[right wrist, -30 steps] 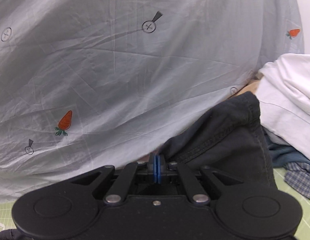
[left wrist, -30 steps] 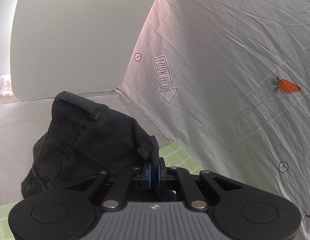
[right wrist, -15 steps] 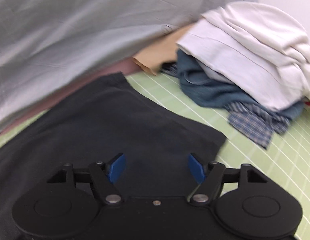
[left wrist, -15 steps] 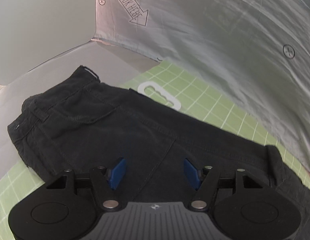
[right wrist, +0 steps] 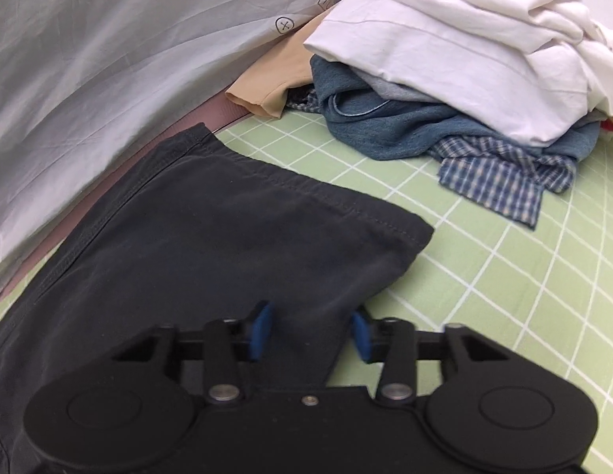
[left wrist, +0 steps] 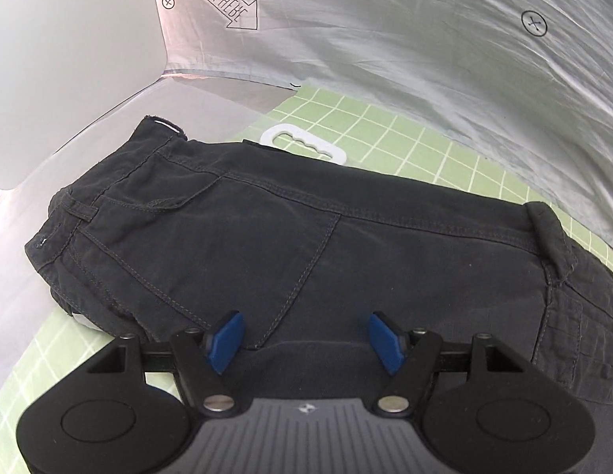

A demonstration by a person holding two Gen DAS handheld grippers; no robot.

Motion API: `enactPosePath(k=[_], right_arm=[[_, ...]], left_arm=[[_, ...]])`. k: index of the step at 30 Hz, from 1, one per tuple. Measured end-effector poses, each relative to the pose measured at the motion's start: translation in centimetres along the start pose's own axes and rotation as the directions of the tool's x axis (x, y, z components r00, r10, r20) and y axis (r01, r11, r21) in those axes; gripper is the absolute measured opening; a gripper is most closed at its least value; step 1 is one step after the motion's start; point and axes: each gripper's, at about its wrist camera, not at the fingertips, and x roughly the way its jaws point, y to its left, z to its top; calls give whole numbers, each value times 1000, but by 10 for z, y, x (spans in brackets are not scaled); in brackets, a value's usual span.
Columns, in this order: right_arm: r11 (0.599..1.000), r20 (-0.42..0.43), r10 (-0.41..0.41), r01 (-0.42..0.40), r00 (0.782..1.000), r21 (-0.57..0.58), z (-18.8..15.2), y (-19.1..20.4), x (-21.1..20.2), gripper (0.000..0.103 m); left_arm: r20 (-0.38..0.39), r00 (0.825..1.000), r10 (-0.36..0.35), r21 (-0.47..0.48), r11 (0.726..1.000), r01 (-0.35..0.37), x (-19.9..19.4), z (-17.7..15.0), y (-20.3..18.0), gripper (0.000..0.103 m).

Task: Fold clothes

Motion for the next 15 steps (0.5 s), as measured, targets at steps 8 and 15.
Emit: enactPosePath(k=[8, 15], right_arm=[[999, 81, -28, 27, 996, 19, 11, -44, -39, 2], [992, -8, -38, 39, 999, 121, 20, -114, -36, 12]], left_arm=[[-28, 997, -73, -45, 996, 71, -29, -14, 12, 71], [-40, 991, -125, -1, 992, 125, -62, -46, 16, 71]])
